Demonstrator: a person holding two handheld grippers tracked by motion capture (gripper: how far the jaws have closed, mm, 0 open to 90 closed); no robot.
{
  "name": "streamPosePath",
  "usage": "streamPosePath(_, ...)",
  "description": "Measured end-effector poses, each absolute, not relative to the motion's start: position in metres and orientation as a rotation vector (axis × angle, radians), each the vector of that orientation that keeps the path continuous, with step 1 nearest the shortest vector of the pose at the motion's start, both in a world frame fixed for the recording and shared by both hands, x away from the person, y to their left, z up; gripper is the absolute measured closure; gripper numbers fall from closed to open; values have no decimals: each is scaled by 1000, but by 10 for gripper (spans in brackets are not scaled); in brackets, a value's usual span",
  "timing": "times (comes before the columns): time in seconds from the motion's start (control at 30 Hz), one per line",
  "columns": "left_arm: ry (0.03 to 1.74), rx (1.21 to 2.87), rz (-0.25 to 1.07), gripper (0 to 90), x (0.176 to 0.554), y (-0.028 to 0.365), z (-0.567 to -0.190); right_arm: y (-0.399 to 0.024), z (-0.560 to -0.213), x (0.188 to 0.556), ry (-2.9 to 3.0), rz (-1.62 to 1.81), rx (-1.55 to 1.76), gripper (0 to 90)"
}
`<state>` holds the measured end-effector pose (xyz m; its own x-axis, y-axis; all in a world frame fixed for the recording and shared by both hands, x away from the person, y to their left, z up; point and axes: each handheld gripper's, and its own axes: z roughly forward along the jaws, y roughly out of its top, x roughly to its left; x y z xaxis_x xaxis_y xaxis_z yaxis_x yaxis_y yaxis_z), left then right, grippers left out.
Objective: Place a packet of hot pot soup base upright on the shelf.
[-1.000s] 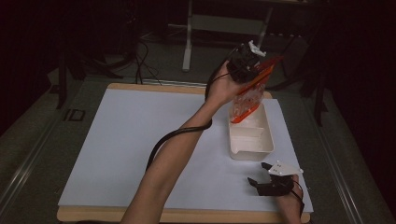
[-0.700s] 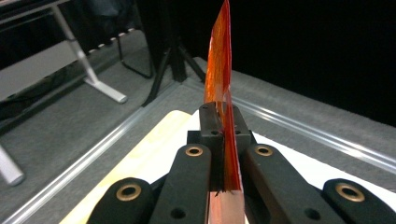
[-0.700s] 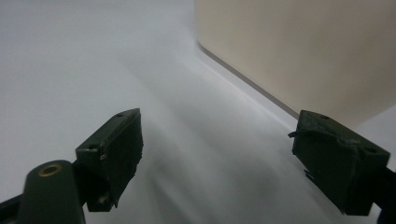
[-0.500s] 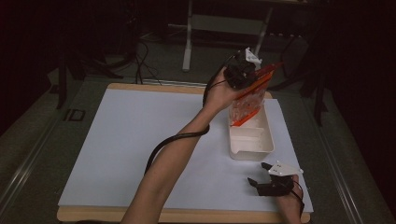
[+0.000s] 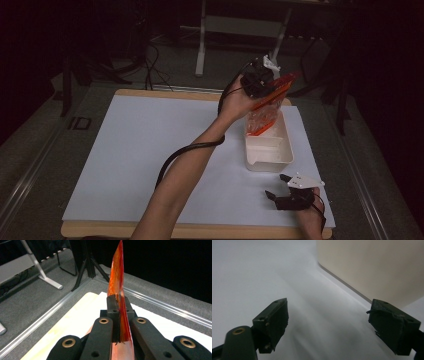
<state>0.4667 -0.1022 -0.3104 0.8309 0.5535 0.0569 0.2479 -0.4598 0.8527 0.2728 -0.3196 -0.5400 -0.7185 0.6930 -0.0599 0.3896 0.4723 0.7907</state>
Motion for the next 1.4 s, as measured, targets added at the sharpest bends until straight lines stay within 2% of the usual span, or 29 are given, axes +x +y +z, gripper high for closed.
streamPosePath(0.73, 622, 2119, 384, 900, 482, -118, -309, -320, -540, 272, 2345, 1127, 911, 159)
streamPosePath(1.4, 684, 2140, 310, 900, 498, -137, -333, -323, -539, 270, 2340, 1137, 920, 158)
